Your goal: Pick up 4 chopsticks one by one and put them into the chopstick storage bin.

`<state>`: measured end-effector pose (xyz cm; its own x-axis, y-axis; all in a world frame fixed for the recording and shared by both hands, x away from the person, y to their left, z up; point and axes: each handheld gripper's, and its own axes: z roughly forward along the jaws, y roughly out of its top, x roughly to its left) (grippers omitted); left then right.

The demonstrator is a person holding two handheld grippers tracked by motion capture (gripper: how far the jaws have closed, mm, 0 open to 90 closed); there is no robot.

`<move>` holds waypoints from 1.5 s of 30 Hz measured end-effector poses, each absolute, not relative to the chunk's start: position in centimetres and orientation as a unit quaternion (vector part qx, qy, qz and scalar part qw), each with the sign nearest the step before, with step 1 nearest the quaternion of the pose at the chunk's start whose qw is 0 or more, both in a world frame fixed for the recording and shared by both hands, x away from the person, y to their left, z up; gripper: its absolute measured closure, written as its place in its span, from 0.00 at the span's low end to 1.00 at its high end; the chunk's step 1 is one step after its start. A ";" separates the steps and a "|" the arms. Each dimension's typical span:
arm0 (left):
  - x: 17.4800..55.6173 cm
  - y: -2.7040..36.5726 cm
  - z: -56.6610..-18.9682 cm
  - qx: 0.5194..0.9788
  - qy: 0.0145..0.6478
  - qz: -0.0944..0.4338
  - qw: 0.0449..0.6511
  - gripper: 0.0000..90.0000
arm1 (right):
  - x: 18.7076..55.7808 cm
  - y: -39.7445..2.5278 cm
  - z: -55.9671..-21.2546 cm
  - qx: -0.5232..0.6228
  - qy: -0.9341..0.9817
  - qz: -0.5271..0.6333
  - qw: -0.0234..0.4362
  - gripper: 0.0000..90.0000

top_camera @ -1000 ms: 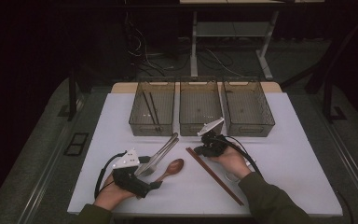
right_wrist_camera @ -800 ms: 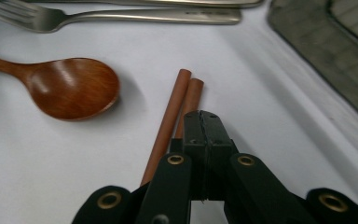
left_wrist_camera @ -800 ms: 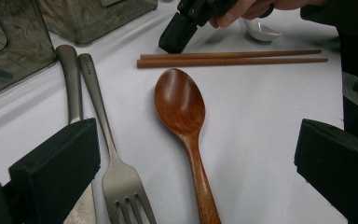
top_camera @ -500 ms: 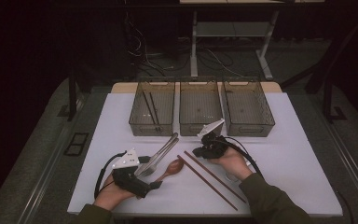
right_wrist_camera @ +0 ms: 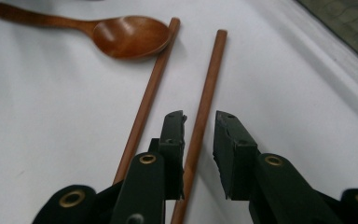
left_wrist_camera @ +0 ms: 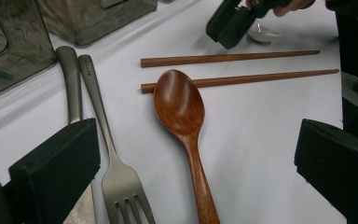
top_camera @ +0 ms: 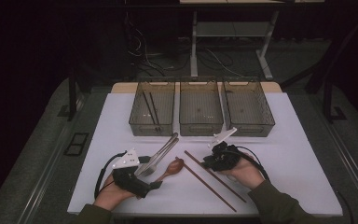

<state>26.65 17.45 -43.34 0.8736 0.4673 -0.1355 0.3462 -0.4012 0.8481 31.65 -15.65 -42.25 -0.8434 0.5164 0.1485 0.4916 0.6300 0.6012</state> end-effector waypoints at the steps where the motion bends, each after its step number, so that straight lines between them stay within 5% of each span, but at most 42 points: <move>1: 26.7 17.5 -43.3 0.834 0.244 0.062 0.490 0.00 | 31.4 -15.8 -42.2 0.278 0.904 0.325 0.019 0.81; 22: 26.6 17.4 -43.3 0.835 0.243 0.062 0.491 0.00 | 29.8 -16.1 -43.4 0.253 0.926 0.273 0.057 0.89; 45: 26.6 17.4 -43.3 0.835 0.242 0.062 0.491 0.00 | 30.1 -16.4 -43.3 0.295 0.909 0.293 0.023 0.93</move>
<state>26.63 17.42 -43.30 0.8757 0.4638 -0.1344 0.3429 -0.4012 0.8494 30.09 -16.38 -43.30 -0.8249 0.5499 0.1307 0.5229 0.6545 0.5462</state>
